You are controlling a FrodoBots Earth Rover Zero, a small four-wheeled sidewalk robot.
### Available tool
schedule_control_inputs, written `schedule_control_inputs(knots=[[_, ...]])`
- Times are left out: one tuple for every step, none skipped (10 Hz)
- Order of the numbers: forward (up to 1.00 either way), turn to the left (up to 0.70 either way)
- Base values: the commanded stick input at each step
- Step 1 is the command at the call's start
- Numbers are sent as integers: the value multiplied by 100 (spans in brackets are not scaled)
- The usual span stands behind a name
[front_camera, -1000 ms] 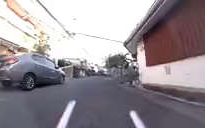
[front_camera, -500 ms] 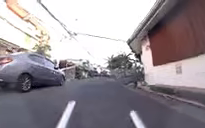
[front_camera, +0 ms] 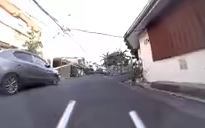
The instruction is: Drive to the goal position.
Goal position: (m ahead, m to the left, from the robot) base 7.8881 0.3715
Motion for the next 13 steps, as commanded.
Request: schedule_control_inputs(knots=[[85, -34], [85, -34], [85, -34], [85, -34], [85, -34], [85, -34], [85, -23], [85, 0], [85, 0], [85, 0], [85, 0], [85, 0], [85, 0]])
